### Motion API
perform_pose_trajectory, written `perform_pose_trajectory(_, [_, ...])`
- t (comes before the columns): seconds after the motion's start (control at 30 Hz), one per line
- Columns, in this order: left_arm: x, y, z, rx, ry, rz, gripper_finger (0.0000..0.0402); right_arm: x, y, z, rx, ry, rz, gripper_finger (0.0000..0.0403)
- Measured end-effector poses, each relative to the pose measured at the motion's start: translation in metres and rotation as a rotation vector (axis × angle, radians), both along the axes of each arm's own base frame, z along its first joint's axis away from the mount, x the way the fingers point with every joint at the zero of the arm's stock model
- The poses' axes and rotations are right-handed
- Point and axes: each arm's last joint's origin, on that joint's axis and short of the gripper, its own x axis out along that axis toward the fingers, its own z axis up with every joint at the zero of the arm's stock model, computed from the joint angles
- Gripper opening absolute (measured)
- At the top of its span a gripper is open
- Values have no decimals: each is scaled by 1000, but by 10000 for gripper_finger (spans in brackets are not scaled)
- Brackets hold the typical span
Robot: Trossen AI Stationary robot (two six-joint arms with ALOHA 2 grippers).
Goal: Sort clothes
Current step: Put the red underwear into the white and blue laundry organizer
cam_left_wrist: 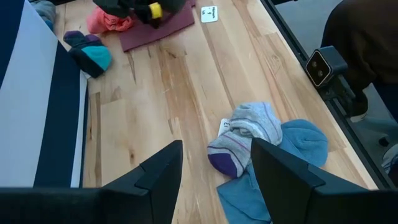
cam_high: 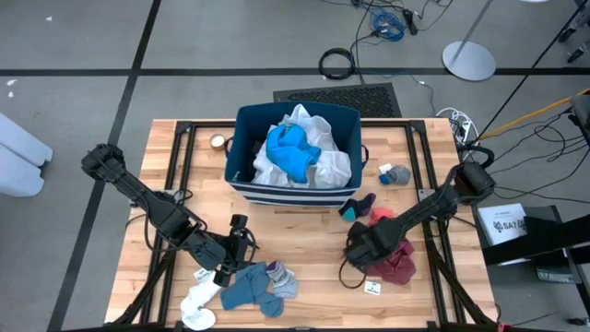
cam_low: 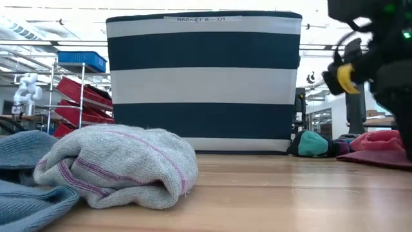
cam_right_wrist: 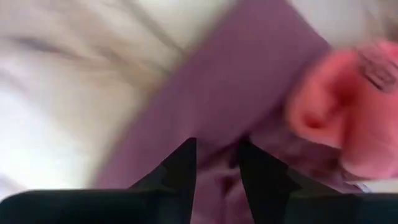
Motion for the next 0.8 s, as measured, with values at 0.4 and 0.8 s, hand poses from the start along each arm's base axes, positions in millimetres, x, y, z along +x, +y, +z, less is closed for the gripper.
perform_pose_trajectory(0.4, [0, 0, 0, 0, 0, 0, 200, -27, -8, -18, 58, -160, -52, 106])
perform_pose_trajectory(0.8, [0, 0, 0, 0, 0, 0, 200, -16, -4, -13, 92, -297, 60, 9])
